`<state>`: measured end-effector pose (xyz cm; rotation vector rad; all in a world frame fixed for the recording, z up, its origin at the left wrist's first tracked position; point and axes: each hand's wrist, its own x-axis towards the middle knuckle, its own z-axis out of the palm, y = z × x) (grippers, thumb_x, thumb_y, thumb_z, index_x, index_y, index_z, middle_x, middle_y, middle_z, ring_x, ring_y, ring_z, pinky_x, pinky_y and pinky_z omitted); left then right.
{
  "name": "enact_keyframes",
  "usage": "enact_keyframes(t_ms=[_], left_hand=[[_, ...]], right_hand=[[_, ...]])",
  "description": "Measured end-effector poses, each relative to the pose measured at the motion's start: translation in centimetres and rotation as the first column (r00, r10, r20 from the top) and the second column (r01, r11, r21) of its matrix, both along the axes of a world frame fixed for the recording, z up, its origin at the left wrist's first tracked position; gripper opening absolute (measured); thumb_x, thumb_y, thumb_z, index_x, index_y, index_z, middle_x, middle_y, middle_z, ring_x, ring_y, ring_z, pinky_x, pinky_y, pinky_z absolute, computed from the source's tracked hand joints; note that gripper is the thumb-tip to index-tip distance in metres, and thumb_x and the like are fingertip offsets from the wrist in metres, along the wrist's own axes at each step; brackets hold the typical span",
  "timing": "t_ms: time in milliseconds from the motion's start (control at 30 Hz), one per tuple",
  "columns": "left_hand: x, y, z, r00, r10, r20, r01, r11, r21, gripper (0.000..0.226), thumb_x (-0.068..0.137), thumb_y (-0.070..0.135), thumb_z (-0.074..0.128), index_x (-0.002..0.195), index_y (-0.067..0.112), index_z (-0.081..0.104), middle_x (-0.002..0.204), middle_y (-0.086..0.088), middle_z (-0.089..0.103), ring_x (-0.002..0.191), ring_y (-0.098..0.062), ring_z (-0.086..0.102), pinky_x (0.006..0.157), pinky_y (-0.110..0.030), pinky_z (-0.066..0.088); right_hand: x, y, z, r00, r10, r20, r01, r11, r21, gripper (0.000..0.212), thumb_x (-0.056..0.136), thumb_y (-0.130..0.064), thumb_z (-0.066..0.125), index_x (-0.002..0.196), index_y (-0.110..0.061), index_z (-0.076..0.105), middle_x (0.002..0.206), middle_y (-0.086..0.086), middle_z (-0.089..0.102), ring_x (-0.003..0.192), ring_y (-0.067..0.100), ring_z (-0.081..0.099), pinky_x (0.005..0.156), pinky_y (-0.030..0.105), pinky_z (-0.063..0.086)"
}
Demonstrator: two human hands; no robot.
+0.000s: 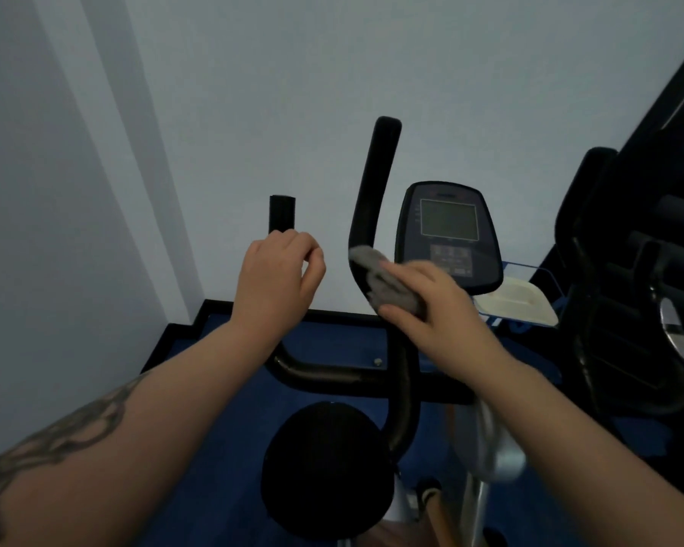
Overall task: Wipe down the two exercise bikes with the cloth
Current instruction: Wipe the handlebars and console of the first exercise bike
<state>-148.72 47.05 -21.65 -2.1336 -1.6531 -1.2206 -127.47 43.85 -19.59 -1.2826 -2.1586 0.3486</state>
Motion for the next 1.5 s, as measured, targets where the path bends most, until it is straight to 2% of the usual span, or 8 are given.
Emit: enact_keyframes(t_ms=[200,300,500,733,1033,1133,1267,1500], left_hand=[[-0.1,0.3,0.0,1.0,0.004,0.006,-0.004,1.0,-0.002,0.014,0.093,0.01,0.055,0.08,0.008,0.062,0.075,-0.003,0.06,0.07,-0.022,0.053,0.071,-0.027,0.028],[-0.1,0.3,0.0,1.0,0.005,-0.003,-0.005,1.0,-0.005,0.016,0.093,0.011,0.054,0.08,0.008,0.062,0.074,-0.003,0.059,0.07,-0.023,0.053,0.07,-0.03,0.03],[-0.2,0.2,-0.2,1.0,-0.01,0.009,0.01,1.0,0.005,0.017,0.093,0.011,0.052,0.08,0.008,0.062,0.075,-0.004,0.061,0.069,-0.023,0.053,0.07,-0.03,0.032],[-0.2,0.1,0.0,1.0,-0.021,0.012,0.021,1.0,-0.01,0.018,0.095,0.012,0.05,0.083,0.007,0.062,0.079,-0.006,0.062,0.072,-0.026,0.055,0.071,-0.038,0.039],[-0.2,0.2,-0.2,1.0,-0.023,0.015,0.022,1.0,0.012,0.018,0.095,0.012,0.05,0.082,0.007,0.062,0.077,-0.005,0.06,0.071,-0.023,0.053,0.072,-0.036,0.038],[-0.2,0.3,-0.1,1.0,-0.015,0.017,0.015,1.0,-0.001,0.018,0.095,0.012,0.05,0.083,0.008,0.062,0.078,-0.004,0.061,0.073,-0.023,0.053,0.073,-0.034,0.036],[-0.1,0.0,-0.3,1.0,-0.012,0.004,0.012,1.0,-0.004,0.017,0.095,0.012,0.051,0.083,0.007,0.062,0.077,-0.005,0.06,0.072,-0.023,0.052,0.072,-0.035,0.036],[0.0,0.0,-0.1,1.0,-0.022,0.02,0.022,1.0,-0.016,0.015,0.093,0.009,0.053,0.081,0.007,0.062,0.076,-0.005,0.06,0.07,-0.024,0.053,0.071,-0.037,0.038]], right_hand=[[0.0,2.7,3.5,0.999,-0.039,-0.018,0.039,0.999,-0.02,0.038,0.089,-0.025,0.068,0.126,-0.026,0.063,0.115,-0.004,0.046,0.102,0.004,0.047,0.089,0.008,0.037],[-3.2,2.7,2.7,0.996,-0.077,-0.05,0.075,0.997,-0.024,0.042,0.095,-0.025,0.059,0.137,-0.022,0.054,0.132,0.002,0.041,0.12,0.015,0.041,0.105,0.026,0.035],[0.1,-4.0,-1.1,0.997,-0.006,0.071,-0.001,0.995,0.103,0.03,0.094,-0.024,0.059,0.123,-0.025,0.066,0.129,-0.005,0.046,0.117,0.014,0.036,0.094,0.019,0.029],[-1.7,0.2,2.2,0.993,-0.105,-0.06,0.107,0.994,0.032,0.039,0.095,-0.015,0.059,0.133,-0.026,0.058,0.117,0.001,0.052,0.11,0.019,0.048,0.097,0.028,0.039],[1.8,-5.8,-0.8,0.998,-0.067,-0.011,0.067,0.998,-0.017,0.035,0.09,-0.017,0.065,0.121,-0.033,0.066,0.106,-0.012,0.046,0.1,0.003,0.047,0.087,0.011,0.036],[0.7,-2.0,1.2,0.974,-0.203,-0.1,0.209,0.976,0.056,0.033,0.091,-0.014,0.063,0.122,-0.026,0.066,0.106,-0.007,0.048,0.1,0.006,0.048,0.086,0.001,0.032],[-1.8,-1.6,-0.1,0.961,-0.269,-0.067,0.269,0.963,0.002,0.037,0.096,-0.02,0.057,0.133,-0.025,0.058,0.11,-0.002,0.047,0.108,0.019,0.048,0.093,0.027,0.04],[1.1,-2.6,1.1,0.978,-0.202,0.049,0.199,0.978,0.063,0.024,0.092,-0.028,0.061,0.113,-0.035,0.069,0.093,-0.007,0.053,0.085,0.011,0.054,0.071,0.026,0.039]])
